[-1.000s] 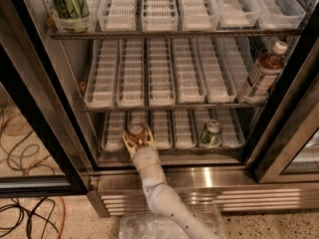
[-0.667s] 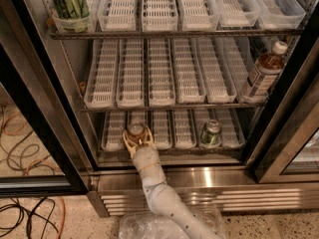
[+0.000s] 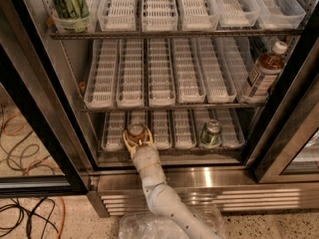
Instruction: Pick orange can from bottom shelf of fridge
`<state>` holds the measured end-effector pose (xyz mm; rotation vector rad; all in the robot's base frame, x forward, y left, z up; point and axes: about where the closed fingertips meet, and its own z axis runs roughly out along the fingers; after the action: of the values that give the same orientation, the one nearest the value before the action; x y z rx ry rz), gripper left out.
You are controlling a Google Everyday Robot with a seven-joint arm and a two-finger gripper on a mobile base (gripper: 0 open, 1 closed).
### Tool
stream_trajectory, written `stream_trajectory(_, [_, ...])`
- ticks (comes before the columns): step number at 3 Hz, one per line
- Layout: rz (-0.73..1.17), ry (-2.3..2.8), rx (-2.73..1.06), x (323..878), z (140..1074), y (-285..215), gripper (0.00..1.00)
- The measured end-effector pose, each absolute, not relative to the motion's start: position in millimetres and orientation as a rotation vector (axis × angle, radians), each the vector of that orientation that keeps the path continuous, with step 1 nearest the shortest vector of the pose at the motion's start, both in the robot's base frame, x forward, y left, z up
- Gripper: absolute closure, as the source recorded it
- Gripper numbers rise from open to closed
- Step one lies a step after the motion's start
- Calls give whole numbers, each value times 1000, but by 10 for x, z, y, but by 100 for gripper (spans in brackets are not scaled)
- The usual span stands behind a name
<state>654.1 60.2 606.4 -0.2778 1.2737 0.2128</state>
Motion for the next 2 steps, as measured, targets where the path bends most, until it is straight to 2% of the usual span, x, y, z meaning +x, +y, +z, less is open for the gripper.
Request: stream_trajectory(2, [226,1276,-298,6540,6212,663,100])
